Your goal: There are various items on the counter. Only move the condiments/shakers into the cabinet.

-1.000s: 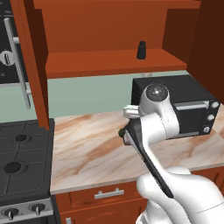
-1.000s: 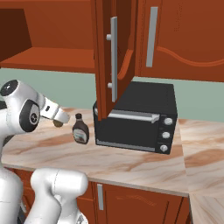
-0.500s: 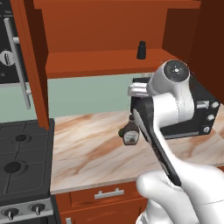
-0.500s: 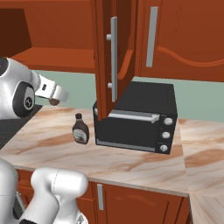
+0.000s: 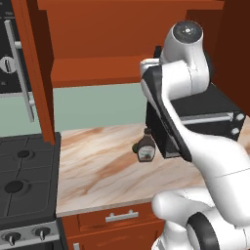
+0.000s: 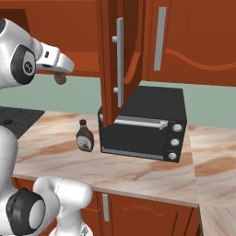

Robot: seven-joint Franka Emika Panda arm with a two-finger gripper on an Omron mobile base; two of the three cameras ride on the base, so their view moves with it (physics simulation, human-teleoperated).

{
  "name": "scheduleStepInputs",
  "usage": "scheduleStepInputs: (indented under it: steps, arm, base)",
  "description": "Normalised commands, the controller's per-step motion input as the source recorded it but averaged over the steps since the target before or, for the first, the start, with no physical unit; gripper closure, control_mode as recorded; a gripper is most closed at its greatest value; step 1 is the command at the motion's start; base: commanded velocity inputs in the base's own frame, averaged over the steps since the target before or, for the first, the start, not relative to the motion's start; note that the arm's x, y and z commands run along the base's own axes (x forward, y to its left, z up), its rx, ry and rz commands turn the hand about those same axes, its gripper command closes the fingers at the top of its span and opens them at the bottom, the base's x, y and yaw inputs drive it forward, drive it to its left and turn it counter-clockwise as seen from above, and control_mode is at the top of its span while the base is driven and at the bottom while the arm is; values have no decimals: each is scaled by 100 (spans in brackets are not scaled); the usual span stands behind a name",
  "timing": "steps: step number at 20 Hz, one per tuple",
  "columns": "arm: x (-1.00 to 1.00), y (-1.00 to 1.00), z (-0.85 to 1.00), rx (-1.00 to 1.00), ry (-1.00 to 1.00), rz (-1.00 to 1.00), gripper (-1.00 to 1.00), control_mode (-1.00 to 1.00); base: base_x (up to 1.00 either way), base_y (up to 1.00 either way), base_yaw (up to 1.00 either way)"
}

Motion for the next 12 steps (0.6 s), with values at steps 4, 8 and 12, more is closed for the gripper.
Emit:
scheduleStepInputs:
  steps: [4,8,12]
  arm:
    - [59,0,19,-9,0,0,100,-100]
    - [64,1,-8,-8,0,2,100,-100]
    - [62,0,-35,-6,-1,8,100,-100]
  base:
    - [0,0,0]
    - [0,0,0]
    - [0,0,0]
